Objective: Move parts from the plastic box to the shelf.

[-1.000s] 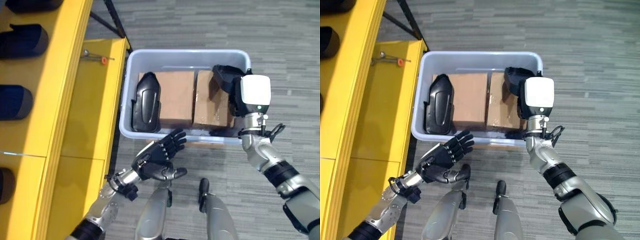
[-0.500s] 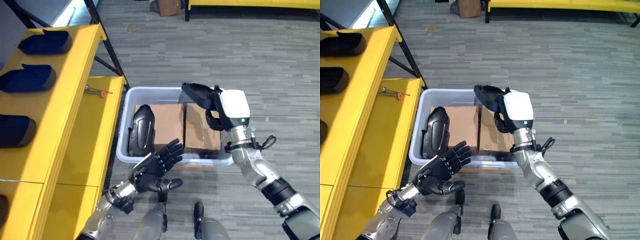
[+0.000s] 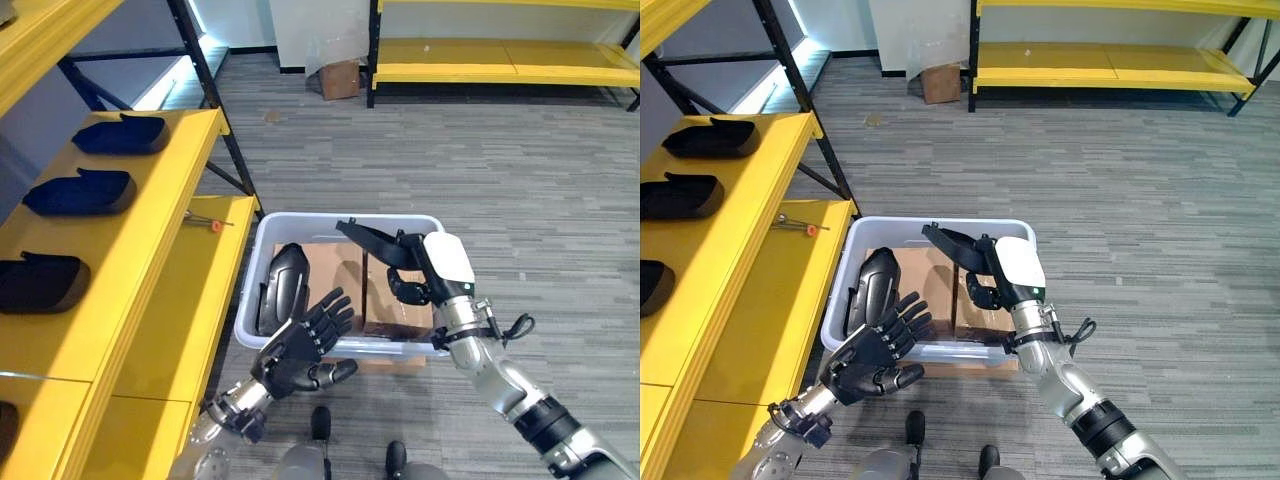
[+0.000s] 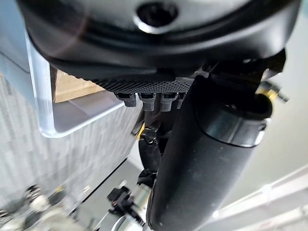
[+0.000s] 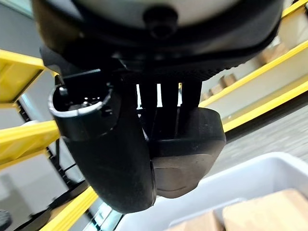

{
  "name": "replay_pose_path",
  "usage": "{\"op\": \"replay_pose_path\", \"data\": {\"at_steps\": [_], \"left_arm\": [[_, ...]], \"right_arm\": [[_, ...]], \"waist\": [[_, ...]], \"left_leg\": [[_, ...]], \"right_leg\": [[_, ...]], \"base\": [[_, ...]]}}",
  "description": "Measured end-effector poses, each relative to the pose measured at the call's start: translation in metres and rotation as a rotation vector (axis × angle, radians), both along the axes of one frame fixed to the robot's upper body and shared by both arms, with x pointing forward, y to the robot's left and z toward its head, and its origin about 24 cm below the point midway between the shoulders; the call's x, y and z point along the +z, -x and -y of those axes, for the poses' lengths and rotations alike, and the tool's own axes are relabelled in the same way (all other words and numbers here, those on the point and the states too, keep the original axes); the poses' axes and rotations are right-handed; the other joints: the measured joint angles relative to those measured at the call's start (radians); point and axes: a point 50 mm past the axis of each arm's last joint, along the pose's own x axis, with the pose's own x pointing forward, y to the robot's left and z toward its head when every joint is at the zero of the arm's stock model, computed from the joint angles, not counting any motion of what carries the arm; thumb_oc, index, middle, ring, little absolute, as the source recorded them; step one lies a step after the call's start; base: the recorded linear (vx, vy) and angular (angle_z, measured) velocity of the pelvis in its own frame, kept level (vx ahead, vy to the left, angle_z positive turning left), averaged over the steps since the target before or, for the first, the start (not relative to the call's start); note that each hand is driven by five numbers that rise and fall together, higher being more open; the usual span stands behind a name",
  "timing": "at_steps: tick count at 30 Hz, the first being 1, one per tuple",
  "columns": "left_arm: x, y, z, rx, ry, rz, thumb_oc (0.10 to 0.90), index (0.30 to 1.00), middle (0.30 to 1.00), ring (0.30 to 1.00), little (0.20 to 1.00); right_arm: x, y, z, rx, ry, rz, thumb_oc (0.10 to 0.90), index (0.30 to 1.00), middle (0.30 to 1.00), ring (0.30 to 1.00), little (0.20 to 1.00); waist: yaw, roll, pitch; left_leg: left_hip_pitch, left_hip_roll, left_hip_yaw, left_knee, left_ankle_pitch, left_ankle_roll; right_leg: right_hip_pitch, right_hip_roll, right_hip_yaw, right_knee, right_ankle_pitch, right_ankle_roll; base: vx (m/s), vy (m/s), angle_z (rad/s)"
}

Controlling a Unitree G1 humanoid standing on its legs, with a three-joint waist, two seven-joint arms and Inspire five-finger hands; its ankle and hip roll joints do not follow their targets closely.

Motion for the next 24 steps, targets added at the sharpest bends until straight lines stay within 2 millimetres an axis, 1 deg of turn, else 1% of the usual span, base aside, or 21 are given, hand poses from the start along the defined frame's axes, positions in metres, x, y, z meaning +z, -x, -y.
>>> {"op": "replay_pose_path", "data": {"at_steps": [2, 4, 5, 6, 7, 8, 9, 10, 11, 12, 13, 15, 16, 17, 18, 19, 20, 21, 22, 23, 24], "left_arm": [[-0.003, 0.005, -0.002, 0.006, -0.005, -0.012, 0.900, 1.000, 1.000, 1.000, 1.000], [-0.005, 0.008, -0.004, 0.016, -0.006, -0.021, 0.900, 1.000, 1.000, 1.000, 1.000], [-0.005, 0.008, -0.003, 0.015, -0.006, -0.022, 0.900, 1.000, 1.000, 1.000, 1.000], [-0.006, 0.007, -0.002, 0.011, -0.010, -0.021, 0.900, 1.000, 1.000, 1.000, 1.000], [-0.006, 0.005, -0.002, 0.006, -0.016, -0.019, 0.900, 1.000, 1.000, 1.000, 1.000], [-0.006, 0.004, -0.002, 0.002, -0.020, -0.019, 0.900, 1.000, 1.000, 1.000, 1.000], [-0.005, 0.002, 0.000, -0.012, -0.031, -0.012, 0.900, 1.000, 1.000, 1.000, 1.000], [-0.004, 0.001, 0.001, -0.022, -0.041, -0.003, 0.900, 1.000, 1.000, 1.000, 1.000], [-0.004, 0.000, 0.004, -0.020, -0.044, -0.006, 0.900, 1.000, 1.000, 1.000, 1.000], [-0.004, -0.002, 0.007, -0.023, -0.044, -0.007, 0.900, 1.000, 1.000, 1.000, 1.000], [-0.002, -0.005, 0.010, -0.029, -0.041, -0.001, 0.900, 1.000, 1.000, 1.000, 1.000], [0.000, -0.008, 0.018, -0.048, -0.029, 0.015, 0.900, 1.000, 1.000, 1.000, 1.000], [0.001, -0.009, 0.020, -0.055, -0.028, 0.019, 0.900, 1.000, 1.000, 1.000, 1.000], [0.003, -0.011, 0.021, -0.058, -0.028, 0.026, 0.900, 1.000, 1.000, 1.000, 1.000], [0.006, -0.015, 0.021, -0.059, -0.031, 0.039, 0.900, 1.000, 1.000, 1.000, 1.000], [0.011, -0.022, 0.021, -0.049, -0.037, 0.059, 0.900, 1.000, 1.000, 1.000, 1.000], [0.014, -0.025, 0.019, -0.041, -0.039, 0.073, 0.900, 1.000, 1.000, 1.000, 1.000], [0.016, -0.027, 0.017, -0.032, -0.043, 0.082, 0.900, 1.000, 1.000, 1.000, 1.000], [0.017, -0.029, 0.014, -0.021, -0.055, 0.083, 0.900, 1.000, 1.000, 1.000, 1.000], [0.015, -0.028, 0.013, -0.009, -0.057, 0.074, 0.900, 1.000, 1.000, 1.000, 1.000], [0.013, -0.025, 0.012, 0.008, -0.056, 0.061, 0.900, 1.000, 1.000, 1.000, 1.000]], "right_arm": [[-0.001, 0.000, -0.003, 0.009, -0.003, -0.012, 0.400, 0.300, 0.300, 0.300, 0.300], [-0.002, 0.001, -0.007, 0.015, -0.020, -0.013, 0.400, 0.300, 0.300, 0.300, 0.300], [-0.002, 0.001, -0.008, 0.017, -0.022, -0.014, 0.400, 0.300, 0.300, 0.300, 0.300], [-0.003, 0.001, -0.010, 0.017, -0.027, -0.018, 0.400, 0.300, 0.300, 0.300, 0.300], [-0.004, 0.003, -0.010, 0.019, -0.027, -0.025, 0.400, 0.300, 0.300, 0.300, 0.300], [-0.005, 0.004, -0.009, 0.019, -0.028, -0.029, 0.400, 0.300, 0.300, 0.300, 0.300], [-0.008, 0.008, -0.006, 0.011, -0.034, -0.036, 0.400, 0.300, 0.300, 0.300, 0.300], [-0.011, 0.012, -0.003, 0.008, -0.030, -0.046, 0.400, 0.300, 0.300, 0.300, 0.300], [-0.014, 0.015, -0.002, 0.011, -0.032, -0.057, 0.400, 0.300, 0.300, 0.300, 0.300], [-0.015, 0.017, 0.000, 0.014, -0.030, -0.061, 0.400, 0.300, 0.300, 0.300, 0.300], [-0.016, 0.019, 0.003, 0.013, -0.024, -0.066, 0.400, 0.300, 0.300, 0.300, 0.300], [-0.016, 0.023, 0.011, 0.013, -0.013, -0.067, 0.400, 0.300, 0.300, 0.300, 0.300], [-0.017, 0.024, 0.014, 0.005, -0.005, -0.071, 0.400, 0.300, 0.300, 0.300, 0.300], [-0.018, 0.025, 0.018, -0.008, -0.008, -0.072, 0.400, 0.300, 0.300, 0.300, 0.300], [-0.018, 0.027, 0.023, -0.032, -0.019, -0.072, 0.400, 0.300, 0.300, 0.300, 0.300], [-0.021, 0.031, 0.030, -0.062, -0.039, -0.080, 0.400, 0.300, 0.300, 0.300, 0.300], [-0.020, 0.031, 0.031, -0.066, -0.046, -0.075, 0.400, 0.300, 0.300, 0.300, 0.300], [-0.020, 0.030, 0.029, -0.064, -0.067, -0.076, 0.400, 0.300, 0.300, 0.300, 0.300], [-0.020, 0.031, 0.028, -0.059, -0.081, -0.077, 0.400, 0.300, 0.300, 0.300, 0.300], [-0.021, 0.031, 0.027, -0.061, -0.096, -0.083, 0.400, 0.300, 0.300, 0.300, 0.300], [-0.022, 0.031, 0.023, -0.060, -0.121, -0.086, 0.400, 0.300, 0.300, 0.300, 0.300]], "waist": [[0.021, 0.000, 0.000], [0.042, 0.005, -0.003], [0.043, 0.010, -0.006], [0.039, 0.015, -0.008], [0.043, 0.013, -0.007], [0.039, 0.015, -0.008], [0.031, 0.010, -0.007], [0.023, 0.006, -0.008], [0.018, -0.013, -0.009], [-0.001, -0.028, -0.009], [-0.030, -0.034, -0.011], [-0.049, -0.025, -0.017], [-0.063, -0.019, -0.020], [-0.084, -0.017, -0.022], [-0.101, -0.022, -0.022], [-0.113, -0.037, -0.033], [-0.112, -0.034, -0.034], [-0.112, -0.036, -0.036], [-0.113, -0.035, -0.036], [-0.115, -0.031, -0.038], [-0.102, -0.030, -0.040]], "left_leg": [[-0.002, 0.007, -0.017, 0.010, -0.006, -0.016], [-0.017, 0.014, -0.043, 0.012, 0.003, -0.028], [-0.030, 0.015, -0.052, 0.005, 0.005, -0.036], [-0.049, 0.037, -0.003, 0.002, -0.013, -0.028], [-0.058, 0.073, 0.117, 0.012, -0.064, -0.012], [-0.066, 0.081, 0.171, 0.014, -0.094, 0.010], [-0.072, 0.091, 0.246, 0.028, -0.128, 0.017], [-0.079, 0.099, 0.275, 0.054, -0.129, 0.023], [-0.080, 0.103, 0.278, 0.123, -0.130, 0.006], [-0.082, 0.107, 0.295, 0.180, -0.131, -0.006], [-0.079, 0.110, 0.309, 0.220, -0.132, -0.013], [-0.027, 0.142, 0.300, 0.253, -0.122, -0.006], [-0.001, 0.156, 0.298, 0.270, -0.105, 0.000], [0.020, 0.158, 0.300, 0.262, -0.113, -0.005], [0.023, 0.128, 0.321, 0.244, -0.127, -0.004], [0.020, 0.080, 0.324, 0.198, -0.125, 0.017], [0.019, 0.070, 0.322, 0.170, -0.127, 0.023], [0.015, 0.057, 0.320, 0.143, -0.127, 0.022], [0.008, 0.041, 0.315, 0.125, -0.126, 0.021], [0.005, 0.024, 0.301, 0.111, -0.116, 0.031], [0.010, 0.010, 0.304, 0.092, -0.112, 0.035]], "right_leg": [[-0.004, 0.008, -0.012, 0.022, -0.015, -0.008], [0.000, 0.020, -0.045, 0.039, -0.025, -0.020], [0.001, 0.027, -0.067, 0.045, -0.024, -0.026], [0.012, 0.027, -0.113, 0.033, -0.020, -0.032], [0.018, 0.015, -0.166, 0.028, -0.020, -0.041], [0.022, 0.001, -0.206, 0.030, -0.019, -0.047], [0.033, -0.020, -0.242, 0.022, -0.018, -0.050], [0.036, -0.041, -0.263, 0.022, -0.020, -0.053], [0.027, -0.087, -0.280, 0.028, -0.017, -0.047], [0.031, -0.121, -0.297, 0.021, -0.009, -0.035], [0.035, -0.145, -0.314, 0.018, -0.005, -0.028], [0.035, -0.178, -0.317, 0.035, -0.002, -0.008], [0.035, -0.187, -0.317, 0.050, 0.000, -0.004], [0.033, -0.200, -0.317, 0.073, -0.002, 0.007], [0.026, -0.215, -0.315, 0.099, -0.005, 0.014], [-0.017, -0.260, -0.303, 0.146, 0.006, 0.015], [-0.043, -0.265, -0.287, 0.162, -0.022, 0.025], [-0.045, -0.245, -0.263, 0.127, -0.030, 0.032], [-0.028, -0.224, -0.240, 0.074, -0.019, 0.041], [-0.012, -0.235, -0.249, 0.039, 0.031, 0.090], [0.002, -0.245, -0.268, 0.011, 0.057, 0.107]], "base": [[-0.07, -0.090, 0.28], [-0.11, -0.049, 0.43], [-0.10, -0.014, 0.82], [-0.21, 0.033, 1.20], [-0.20, 0.052, 1.29], [-0.25, 0.101, 1.23], [-0.15, 0.094, 0.99], [-0.24, 0.201, 0.85], [-0.18, 0.181, 0.68], [-0.15, 0.240, 0.64], [-0.07, 0.198, 0.65], [-0.10, 0.280, 0.36], [-0.10, 0.284, 0.27], [-0.11, 0.342, 0.47], [-0.15, 0.480, 0.81], [-0.14, 0.468, 0.76], [-0.14, 0.496, 0.66], [-0.10, 0.386, 0.48], [-0.12, 0.440, 0.56], [-0.10, 0.354, 0.48], [-0.11, 0.379, 0.23]]}}
